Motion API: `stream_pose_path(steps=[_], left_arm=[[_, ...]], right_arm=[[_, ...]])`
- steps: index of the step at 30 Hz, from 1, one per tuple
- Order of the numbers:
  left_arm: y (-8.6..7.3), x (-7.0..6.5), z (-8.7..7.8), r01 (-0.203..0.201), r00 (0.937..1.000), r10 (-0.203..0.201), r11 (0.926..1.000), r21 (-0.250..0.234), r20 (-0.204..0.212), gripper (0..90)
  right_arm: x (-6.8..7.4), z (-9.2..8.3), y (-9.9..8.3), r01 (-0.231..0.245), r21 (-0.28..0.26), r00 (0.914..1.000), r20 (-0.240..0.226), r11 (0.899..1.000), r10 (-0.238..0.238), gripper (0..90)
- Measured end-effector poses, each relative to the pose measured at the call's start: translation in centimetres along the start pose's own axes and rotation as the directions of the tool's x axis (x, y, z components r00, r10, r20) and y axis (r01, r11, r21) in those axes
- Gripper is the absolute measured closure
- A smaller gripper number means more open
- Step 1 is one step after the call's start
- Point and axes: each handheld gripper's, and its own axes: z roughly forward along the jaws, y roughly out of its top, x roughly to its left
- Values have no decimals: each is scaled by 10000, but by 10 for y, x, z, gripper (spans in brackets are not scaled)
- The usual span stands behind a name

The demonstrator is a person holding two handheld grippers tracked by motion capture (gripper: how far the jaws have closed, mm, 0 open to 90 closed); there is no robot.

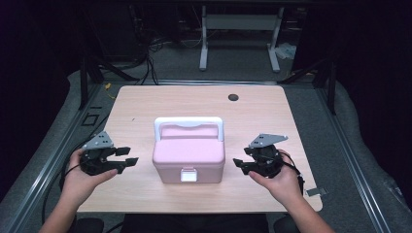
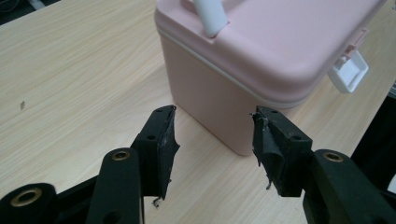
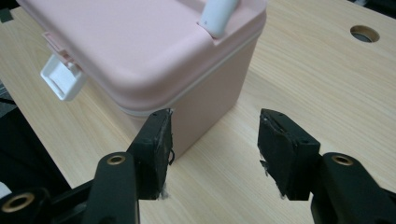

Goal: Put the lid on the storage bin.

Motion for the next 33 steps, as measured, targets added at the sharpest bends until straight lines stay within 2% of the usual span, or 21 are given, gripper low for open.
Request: stream_pose_path(steps=[4,7,8,13,17,19,21,22,24,25,26,27,30,33], left_arm=[[-6,9,3,108,9992,-107,9999,46,-375,495],[-15,17,12,15,9961,10,9996,276,-884,491],[-20,19,16,107,9955,-77,9995,313,-946,486],[-40,27,32,688,9941,-651,9968,406,-863,477],[-53,28,42,880,9928,-826,9943,595,-872,466],[-60,28,45,837,9920,-783,9952,515,-987,462],[-66,28,49,824,9909,-773,9957,424,-1105,452],[-68,29,50,881,9903,-831,9953,408,-1114,450],[-72,29,53,723,9905,-674,9967,369,-1201,448],[-74,30,55,635,9903,-584,9973,368,-1261,447],[-76,30,57,628,9903,-575,9973,383,-1266,447],[-78,30,58,667,9907,-614,9970,394,-1214,447],[-82,31,63,668,9922,-608,9964,530,-1085,447],[-86,32,67,555,9916,-462,9957,739,-1212,446]], right_arm=[[-8,3,-5,-232,162,9997,85,9996,230,439],[-15,8,-11,-505,217,9987,128,9985,502,438],[-18,10,-14,-613,263,9980,145,9978,609,438],[-28,20,-28,-970,202,9937,581,9951,957,438],[-35,27,-39,-1166,44,9887,953,9932,1157,437],[-38,30,-44,-1315,48,9863,1016,9913,1303,436],[-40,35,-51,-1317,201,9826,1348,9911,1278,436],[-41,37,-54,-1294,135,9828,1346,9915,1264,434],[-43,44,-62,-1229,187,9851,1232,9922,1197,433],[-43,46,-64,-1162,356,9809,1611,9926,1090,432],[-44,48,-67,-1079,380,9831,1526,9934,1010,432],[-44,49,-68,-1044,584,9761,1973,9928,911,432],[-47,50,-73,-1103,276,9841,1430,9935,1053,428],[-49,52,-77,-1225,331,9827,1442,9919,1165,429]])
